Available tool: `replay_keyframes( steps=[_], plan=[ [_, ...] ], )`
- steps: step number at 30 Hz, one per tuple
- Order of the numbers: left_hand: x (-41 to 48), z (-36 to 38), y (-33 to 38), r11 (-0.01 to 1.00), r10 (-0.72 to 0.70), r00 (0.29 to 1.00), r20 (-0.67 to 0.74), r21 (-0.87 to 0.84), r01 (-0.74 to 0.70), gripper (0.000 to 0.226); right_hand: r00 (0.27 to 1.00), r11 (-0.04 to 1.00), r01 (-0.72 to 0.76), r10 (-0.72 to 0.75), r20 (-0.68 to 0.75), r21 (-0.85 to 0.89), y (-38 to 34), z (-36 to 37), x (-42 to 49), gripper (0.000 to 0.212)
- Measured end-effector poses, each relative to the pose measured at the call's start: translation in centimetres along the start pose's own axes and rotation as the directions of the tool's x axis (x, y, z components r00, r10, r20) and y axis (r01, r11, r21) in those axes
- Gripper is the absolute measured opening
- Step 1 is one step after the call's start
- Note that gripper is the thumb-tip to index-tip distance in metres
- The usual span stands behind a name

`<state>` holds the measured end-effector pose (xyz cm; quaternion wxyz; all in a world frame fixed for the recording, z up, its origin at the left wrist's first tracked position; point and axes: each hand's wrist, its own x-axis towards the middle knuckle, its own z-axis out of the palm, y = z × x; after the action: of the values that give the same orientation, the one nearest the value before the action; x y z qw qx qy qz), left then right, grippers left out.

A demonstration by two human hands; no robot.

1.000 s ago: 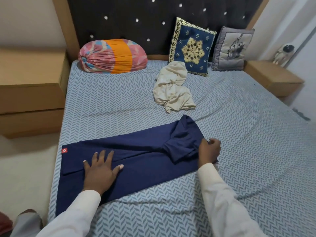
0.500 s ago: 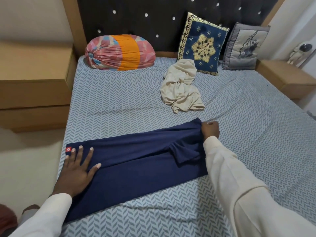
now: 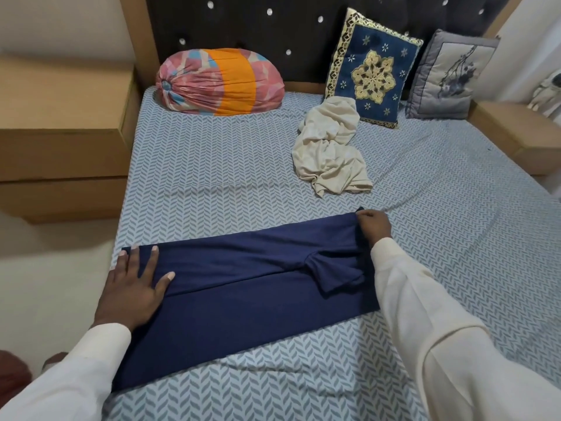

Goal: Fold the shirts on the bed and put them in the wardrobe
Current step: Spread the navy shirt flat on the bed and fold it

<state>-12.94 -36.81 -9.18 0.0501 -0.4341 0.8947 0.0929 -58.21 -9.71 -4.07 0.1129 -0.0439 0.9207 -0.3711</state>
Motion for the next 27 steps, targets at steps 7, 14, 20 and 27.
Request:
replay_keyframes(
  steps=[7,14,20,27],
  plan=[
    [0.1,-0.1,-0.3,1.000,0.011,0.999,0.040,0.008,-0.011,0.078,0.990,0.978,-0.142,0.140,-0.024,-0.155,0.3,-0.1,-1.7,0.044],
    [0.2,-1.7,0.2,0.993,-0.012,0.992,0.124,0.119,-0.003,0.070,0.967,0.968,0.249,-0.250,-0.040,-0.041,1.2,-2.4,-6.5,0.016],
    [-3.5,0.1,4.5,0.986,0.158,0.986,-0.049,0.054,-0.156,0.075,0.661,0.558,0.750,-0.614,0.431,-0.354,5.4,0.2,-14.1,0.049],
    [-5.7,1.4,6.1,0.998,0.028,1.000,0.000,0.057,-0.028,0.074,0.723,0.594,0.671,-0.656,0.215,-0.444,3.3,2.8,-18.2,0.015]
  ],
)
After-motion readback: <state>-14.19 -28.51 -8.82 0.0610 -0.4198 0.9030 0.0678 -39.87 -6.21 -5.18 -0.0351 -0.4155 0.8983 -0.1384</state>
